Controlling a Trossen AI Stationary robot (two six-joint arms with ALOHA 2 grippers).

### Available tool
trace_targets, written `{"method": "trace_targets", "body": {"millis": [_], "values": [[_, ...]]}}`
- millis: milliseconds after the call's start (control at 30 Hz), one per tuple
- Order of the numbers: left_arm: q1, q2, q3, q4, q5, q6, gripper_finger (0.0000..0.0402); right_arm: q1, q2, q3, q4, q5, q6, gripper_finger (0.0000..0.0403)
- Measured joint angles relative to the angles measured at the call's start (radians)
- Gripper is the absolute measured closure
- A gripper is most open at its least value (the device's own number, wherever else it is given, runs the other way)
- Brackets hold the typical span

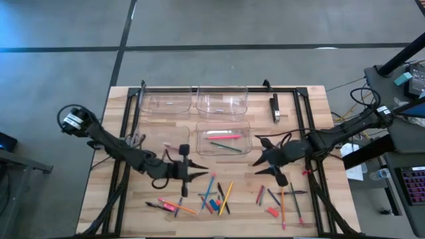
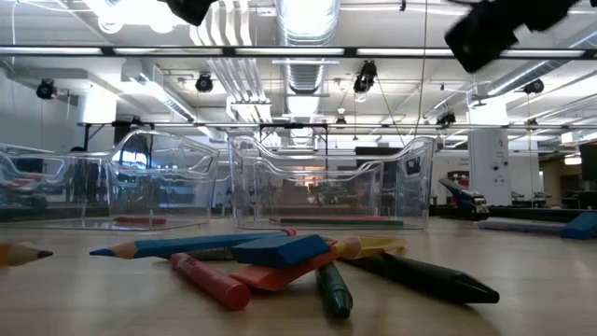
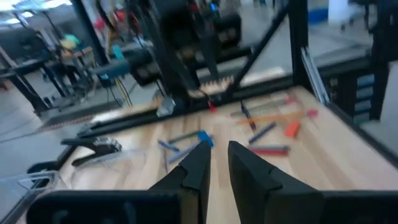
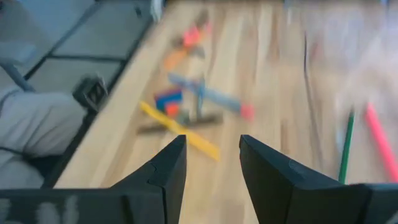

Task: Sort crayons/erasers/pens/pencils in bins
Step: Put the top blue eraser into the top right transparent bin

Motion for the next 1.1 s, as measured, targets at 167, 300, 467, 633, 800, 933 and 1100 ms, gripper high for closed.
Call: {"method": "trace_targets", "body": {"millis": [167,300,467,633,800,933,1100], "values": [[0.001,-0.049,-0.127,0.214,-0.001,-0.003,0.0359,0.002,0.009,-0.003,-0.193,-0.001,0.232,0.0264],[0.001,-0.060,-0.164,0.343,-0.002,0.004,0.0359,0.004,0.022,-0.006,-0.294,0.000,0.367,0.0264],[0.001,-0.071,-0.162,0.353,-0.001,0.004,0.0359,0.022,0.049,-0.019,-0.377,-0.002,0.538,0.0264],[0.002,-0.071,-0.162,0.351,-0.001,0.023,0.0359,0.021,0.079,-0.039,-0.467,0.011,0.764,0.0264],[0.003,-0.077,-0.162,0.351,-0.001,0.081,0.0359,0.021,0.056,-0.106,-0.463,0.044,0.857,0.0264],[0.003,-0.086,-0.162,0.352,-0.001,0.084,0.0359,0.021,0.005,-0.193,-0.388,0.059,0.930,0.0264],[0.003,-0.087,-0.162,0.351,-0.001,0.081,0.0359,0.021,-0.036,-0.267,-0.367,0.086,0.990,0.0264]]}}
